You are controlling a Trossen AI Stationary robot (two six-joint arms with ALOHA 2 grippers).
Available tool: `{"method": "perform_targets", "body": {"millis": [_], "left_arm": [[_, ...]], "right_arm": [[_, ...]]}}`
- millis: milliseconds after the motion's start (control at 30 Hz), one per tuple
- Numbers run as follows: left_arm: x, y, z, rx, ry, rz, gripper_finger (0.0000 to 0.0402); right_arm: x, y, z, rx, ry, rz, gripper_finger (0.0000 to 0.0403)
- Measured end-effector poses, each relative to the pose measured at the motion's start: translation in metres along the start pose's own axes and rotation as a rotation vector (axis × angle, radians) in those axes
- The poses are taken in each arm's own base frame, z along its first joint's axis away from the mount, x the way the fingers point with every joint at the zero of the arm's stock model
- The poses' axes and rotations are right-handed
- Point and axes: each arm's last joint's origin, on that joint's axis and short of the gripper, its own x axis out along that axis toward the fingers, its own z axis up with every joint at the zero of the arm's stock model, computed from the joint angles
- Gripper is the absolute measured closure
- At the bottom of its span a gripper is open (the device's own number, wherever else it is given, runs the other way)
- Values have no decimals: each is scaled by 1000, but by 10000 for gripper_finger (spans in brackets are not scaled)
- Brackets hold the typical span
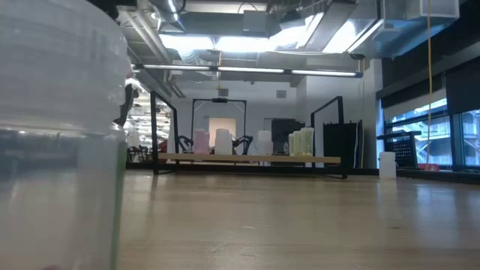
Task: Pick and place medicine bottles onto shelf by color
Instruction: Put the pink pill bottle on the shelf aligned with the other pink pill bottles
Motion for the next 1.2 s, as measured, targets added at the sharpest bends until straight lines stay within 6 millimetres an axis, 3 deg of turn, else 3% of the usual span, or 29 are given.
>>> {"method": "perform_targets", "body": {"millis": [267,433,767,1000,1200], "left_arm": [[-38,-4,11,-7,-134,39,296],[-49,-15,31,35,-185,-8,296],[-27,-80,79,303,-105,-122,296],[-10,-123,82,392,0,-275,296],[-1,-151,80,395,58,-305,296]], "right_arm": [[-11,-6,-6,58,16,-119,151],[-17,-8,-7,78,0,-140,151],[-18,-10,-8,61,10,-209,151],[-19,-9,-15,17,82,-195,151],[-27,-8,-19,-12,84,-107,151]]}}
